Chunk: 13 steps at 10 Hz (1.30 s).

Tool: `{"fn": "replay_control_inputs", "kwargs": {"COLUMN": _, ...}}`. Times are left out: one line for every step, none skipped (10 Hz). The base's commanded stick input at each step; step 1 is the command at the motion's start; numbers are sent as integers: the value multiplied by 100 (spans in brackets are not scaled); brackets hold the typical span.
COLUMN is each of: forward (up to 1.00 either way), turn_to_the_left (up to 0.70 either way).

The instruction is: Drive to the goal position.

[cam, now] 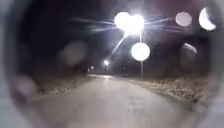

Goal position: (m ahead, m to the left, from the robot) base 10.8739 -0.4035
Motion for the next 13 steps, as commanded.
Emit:
{"fn": "replay_control_inputs", "kwargs": {"forward": 100, "turn_to_the_left": 5}}
{"fn": "replay_control_inputs", "kwargs": {"forward": 100, "turn_to_the_left": 4}}
{"fn": "replay_control_inputs", "kwargs": {"forward": 100, "turn_to_the_left": 4}}
{"fn": "replay_control_inputs", "kwargs": {"forward": 100, "turn_to_the_left": 3}}
{"fn": "replay_control_inputs", "kwargs": {"forward": 100, "turn_to_the_left": 3}}
{"fn": "replay_control_inputs", "kwargs": {"forward": 100, "turn_to_the_left": 3}}
{"fn": "replay_control_inputs", "kwargs": {"forward": 100, "turn_to_the_left": 3}}
{"fn": "replay_control_inputs", "kwargs": {"forward": 100, "turn_to_the_left": 3}}
{"fn": "replay_control_inputs", "kwargs": {"forward": 100, "turn_to_the_left": 3}}
{"fn": "replay_control_inputs", "kwargs": {"forward": 100, "turn_to_the_left": 3}}
{"fn": "replay_control_inputs", "kwargs": {"forward": 100, "turn_to_the_left": 3}}
{"fn": "replay_control_inputs", "kwargs": {"forward": 100, "turn_to_the_left": 3}}
{"fn": "replay_control_inputs", "kwargs": {"forward": 100, "turn_to_the_left": 4}}
